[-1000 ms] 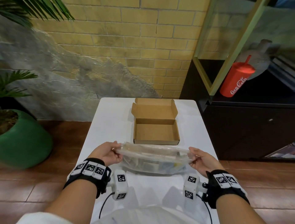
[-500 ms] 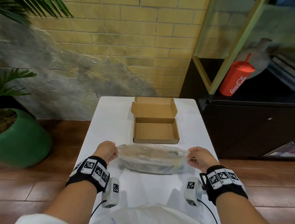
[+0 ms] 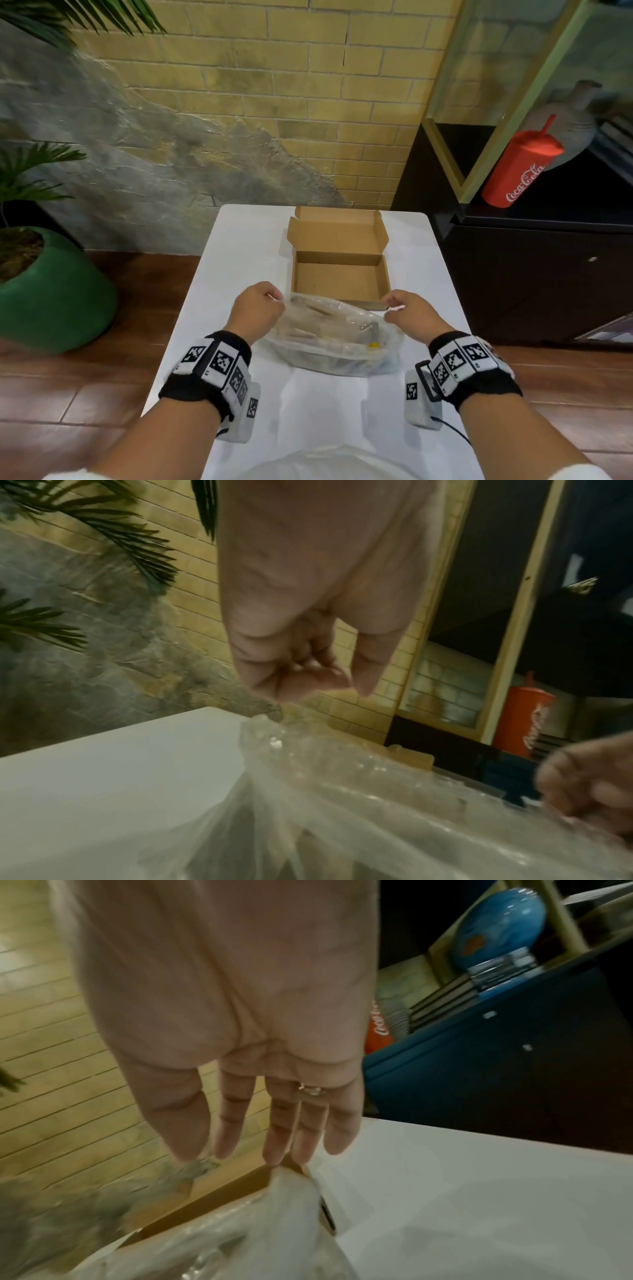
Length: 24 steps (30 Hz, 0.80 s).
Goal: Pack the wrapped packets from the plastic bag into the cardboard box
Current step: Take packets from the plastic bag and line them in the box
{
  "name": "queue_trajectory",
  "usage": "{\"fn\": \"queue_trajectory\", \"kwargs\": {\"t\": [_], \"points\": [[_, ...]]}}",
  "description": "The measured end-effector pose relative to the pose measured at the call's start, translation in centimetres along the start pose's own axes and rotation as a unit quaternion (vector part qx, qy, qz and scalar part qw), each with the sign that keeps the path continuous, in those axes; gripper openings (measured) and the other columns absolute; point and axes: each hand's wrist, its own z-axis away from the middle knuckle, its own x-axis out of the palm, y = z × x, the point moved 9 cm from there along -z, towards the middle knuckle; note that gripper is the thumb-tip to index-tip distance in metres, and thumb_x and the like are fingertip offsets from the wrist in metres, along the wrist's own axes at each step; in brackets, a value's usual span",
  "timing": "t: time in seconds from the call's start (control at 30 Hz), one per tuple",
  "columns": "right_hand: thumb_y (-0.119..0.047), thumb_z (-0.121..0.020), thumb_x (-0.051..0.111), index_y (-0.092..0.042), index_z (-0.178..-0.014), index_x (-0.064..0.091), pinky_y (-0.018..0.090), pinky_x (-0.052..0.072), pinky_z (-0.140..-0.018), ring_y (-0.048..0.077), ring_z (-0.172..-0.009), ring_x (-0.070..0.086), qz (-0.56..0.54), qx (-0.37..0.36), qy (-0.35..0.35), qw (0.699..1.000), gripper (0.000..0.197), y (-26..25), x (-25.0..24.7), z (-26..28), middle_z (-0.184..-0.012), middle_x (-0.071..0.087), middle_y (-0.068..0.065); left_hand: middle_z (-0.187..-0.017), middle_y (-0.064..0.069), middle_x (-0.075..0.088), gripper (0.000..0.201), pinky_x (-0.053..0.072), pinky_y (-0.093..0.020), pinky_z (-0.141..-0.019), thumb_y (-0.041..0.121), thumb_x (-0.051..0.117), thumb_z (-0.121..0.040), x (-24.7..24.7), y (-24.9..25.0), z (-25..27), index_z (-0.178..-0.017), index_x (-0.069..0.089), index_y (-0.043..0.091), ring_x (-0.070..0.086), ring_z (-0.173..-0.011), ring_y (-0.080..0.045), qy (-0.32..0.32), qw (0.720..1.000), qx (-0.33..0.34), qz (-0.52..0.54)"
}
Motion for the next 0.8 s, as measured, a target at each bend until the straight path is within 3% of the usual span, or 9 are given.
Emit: {"fn": "queue_trajectory", "kwargs": {"t": [0.1, 0.2, 0.27, 0.37, 0.47, 0.53, 0.63, 0.73, 0.8], "points": [[-0.01, -0.086, 0.056, -0.017, -0.107, 0.061, 0.025, 0.039, -0.084, 0.019, -0.106, 0.052, 0.084, -0.022, -0.072, 0.994, 0.022, -2.5, 1.5, -0.5, -0.117, 0.055, 0.003, -0.068, 0.006, 0.057, 0.013, 0.04, -0.015, -0.058, 0.007, 0.055, -0.087, 4.2, 1.1, 1.3, -0.082, 0.063, 0.017, 0.054, -0.06, -0.005, -0.158, 0.987, 0.014, -0.019], [-0.011, -0.087, 0.054, -0.018, -0.114, 0.061, 0.026, 0.036, -0.096, 0.019, -0.122, 0.046, 0.166, -0.033, -0.154, 0.974, 0.029, -4.0, 3.6, -0.7, -0.132, 0.052, 0.002, -0.068, 0.003, 0.065, 0.03, 0.038, -0.011, -0.045, 0.01, 0.053, -0.088, 8.0, -0.5, 3.3, -0.117, 0.058, 0.014, 0.056, -0.05, 0.0, -0.31, 0.947, -0.044, -0.072], [-0.012, -0.087, 0.054, -0.021, -0.119, 0.059, 0.028, 0.034, -0.1, 0.02, -0.127, 0.043, 0.189, -0.023, -0.201, 0.961, 0.034, -4.4, 4.9, -0.6, -0.139, 0.046, 0.002, -0.076, 0.005, 0.066, 0.05, 0.04, -0.013, -0.049, 0.014, 0.053, -0.088, 9.6, -2.1, 4.3, -0.137, 0.042, 0.022, 0.059, -0.059, -0.003, -0.371, 0.92, -0.083, -0.093], [-0.013, -0.087, 0.054, -0.023, -0.126, 0.055, 0.03, 0.033, -0.103, 0.022, -0.13, 0.04, 0.219, -0.006, -0.242, 0.945, 0.041, -4.5, 6.2, -0.4, -0.144, 0.041, 0.003, -0.097, 0.005, 0.06, 0.068, 0.047, -0.017, -0.061, 0.016, 0.055, -0.088, 10.5, -3.1, 4.9, -0.144, 0.024, 0.039, 0.061, -0.071, -0.006, -0.389, 0.912, -0.091, -0.093], [-0.008, -0.086, 0.052, -0.022, -0.131, 0.052, 0.03, 0.032, -0.104, 0.023, -0.131, 0.038, 0.224, 0.003, -0.251, 0.942, 0.047, -4.6, 6.9, -0.1, -0.146, 0.039, 0.005, -0.104, 0.003, 0.057, 0.071, 0.049, -0.022, -0.068, 0.017, 0.057, -0.087, 10.5, -3.6, 5.1, -0.141, 0.022, 0.045, 0.063, -0.079, -0.008, -0.386, 0.916, -0.09, -0.069], [-0.005, -0.087, 0.049, -0.021, -0.135, 0.049, 0.023, 0.035, -0.095, 0.02, -0.125, 0.043, 0.212, 0.0, -0.25, 0.945, 0.051, -4.8, 7.2, 0.2, -0.146, 0.039, 0.005, -0.103, 0.005, 0.058, 0.052, 0.047, -0.02, -0.068, 0.02, 0.056, -0.087, 10.3, -3.7, 5.0, -0.132, 0.037, 0.038, 0.06, -0.082, -0.008, -0.378, 0.919, -0.084, -0.077], [-0.002, -0.088, 0.045, -0.021, -0.137, 0.046, 0.014, 0.038, -0.078, 0.01, -0.104, 0.051, 0.194, -0.017, -0.251, 0.948, 0.053, -5.3, 7.5, 0.7, -0.146, 0.04, 0.003, -0.097, 0.009, 0.063, 0.013, 0.042, -0.018, -0.065, 0.025, 0.053, -0.09, 9.4, -3.9, 4.9, -0.102, 0.054, 0.027, 0.058, -0.083, -0.007, -0.374, 0.918, -0.082, -0.101], [-0.001, -0.088, 0.042, -0.022, -0.135, 0.047, 0.022, 0.034, -0.102, 0.016, -0.131, 0.041, 0.144, -0.03, -0.244, 0.959, 0.053, -6.0, 7.7, 0.9, -0.147, 0.038, 0.0, -0.089, 0.009, 0.069, 0.014, 0.039, -0.018, -0.061, 0.029, 0.044, -0.095, 6.8, -4.3, 4.5, -0.093, 0.057, 0.023, 0.055, -0.071, -0.006, -0.348, 0.927, -0.112, -0.086], [0.002, -0.088, 0.041, -0.02, -0.136, 0.047, 0.024, 0.034, -0.104, 0.016, -0.134, 0.039, 0.089, -0.04, -0.247, 0.964, 0.053, -6.9, 8.1, 1.3, -0.147, 0.04, -0.001, -0.084, 0.003, 0.069, 0.023, 0.036, -0.017, -0.055, 0.027, 0.042, -0.096, 4.3, -4.4, 3.5, -0.094, 0.061, 0.015, 0.051, -0.064, -0.007, -0.305, 0.941, -0.122, -0.079]]}}
